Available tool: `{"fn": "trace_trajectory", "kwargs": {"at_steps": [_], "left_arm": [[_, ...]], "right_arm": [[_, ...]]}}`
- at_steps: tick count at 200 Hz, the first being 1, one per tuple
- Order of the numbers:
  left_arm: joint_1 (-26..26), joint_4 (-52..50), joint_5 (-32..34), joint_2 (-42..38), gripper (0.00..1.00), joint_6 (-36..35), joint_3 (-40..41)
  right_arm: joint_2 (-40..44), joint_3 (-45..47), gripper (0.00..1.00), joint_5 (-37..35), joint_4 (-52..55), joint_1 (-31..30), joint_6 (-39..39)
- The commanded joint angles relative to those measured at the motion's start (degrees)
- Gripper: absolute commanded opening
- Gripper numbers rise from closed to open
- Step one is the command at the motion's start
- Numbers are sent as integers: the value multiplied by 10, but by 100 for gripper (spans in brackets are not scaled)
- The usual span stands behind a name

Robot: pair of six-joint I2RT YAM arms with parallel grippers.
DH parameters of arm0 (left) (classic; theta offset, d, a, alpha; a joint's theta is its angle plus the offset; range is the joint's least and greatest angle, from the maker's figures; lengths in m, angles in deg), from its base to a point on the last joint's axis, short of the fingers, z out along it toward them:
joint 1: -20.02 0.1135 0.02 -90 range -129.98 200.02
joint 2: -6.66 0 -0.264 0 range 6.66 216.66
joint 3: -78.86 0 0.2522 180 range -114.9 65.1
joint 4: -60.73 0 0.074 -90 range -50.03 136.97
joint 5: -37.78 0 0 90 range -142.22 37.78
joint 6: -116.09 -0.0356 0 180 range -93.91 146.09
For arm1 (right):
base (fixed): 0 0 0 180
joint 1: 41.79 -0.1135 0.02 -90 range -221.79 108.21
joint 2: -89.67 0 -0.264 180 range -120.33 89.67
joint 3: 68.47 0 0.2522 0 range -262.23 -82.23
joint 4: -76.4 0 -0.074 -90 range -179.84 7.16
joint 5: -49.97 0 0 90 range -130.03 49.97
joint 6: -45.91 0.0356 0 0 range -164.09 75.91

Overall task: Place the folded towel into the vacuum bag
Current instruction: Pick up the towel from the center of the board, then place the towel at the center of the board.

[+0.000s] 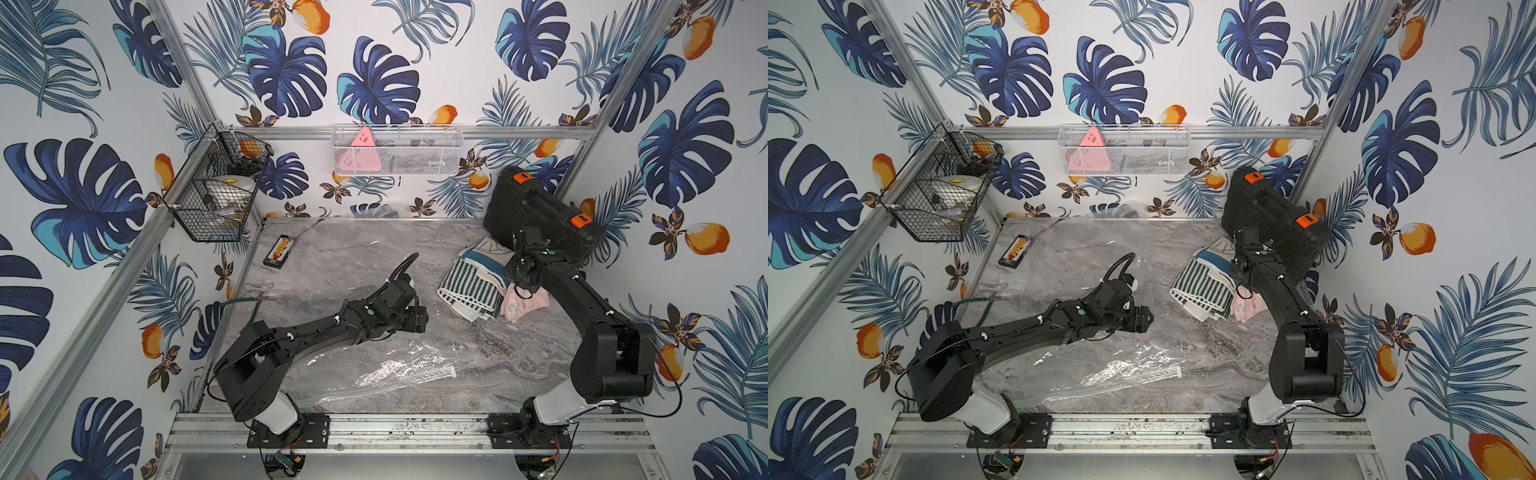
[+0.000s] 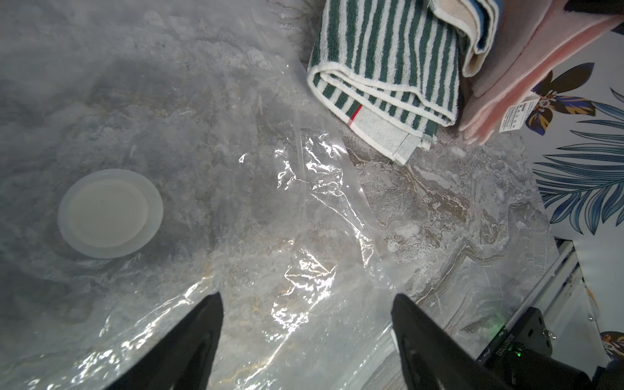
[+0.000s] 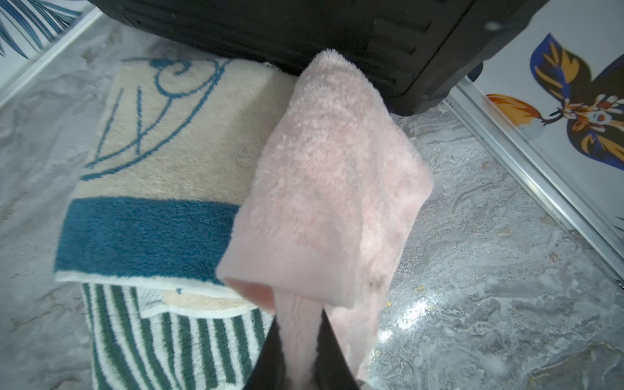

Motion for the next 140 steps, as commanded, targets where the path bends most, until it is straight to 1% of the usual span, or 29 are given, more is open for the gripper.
{"fn": "trace_trajectory", "kwargs": {"at_steps": [1,26,39,46,55,71,91,110,123,140], "left_arm": [[-2,3,9,-5,83,9,6],[-7,11,8,-10,83,11,12],[-8,25,4,-17,83,4,17],[-8,35,5,-20,84,-1,21],[-9,45,8,-23,84,-6,26],[-7,68,8,-21,85,-10,37],[-2,82,12,-5,85,-15,46],[10,84,11,7,85,-9,56],[28,93,3,6,84,11,76],[54,104,-13,-10,81,33,107]], "right_arm": [[28,13,11,9,-2,-1,-5],[69,35,7,47,15,-3,-7],[93,47,5,65,29,-19,-7],[104,53,5,70,35,-37,-7],[113,57,4,59,50,-70,-1],[113,47,3,37,70,-149,16],[76,14,3,34,69,-254,46],[-4,-28,4,29,55,-341,67],[-64,-50,6,33,34,-370,74],[-134,-73,9,72,-5,-374,70]]}}
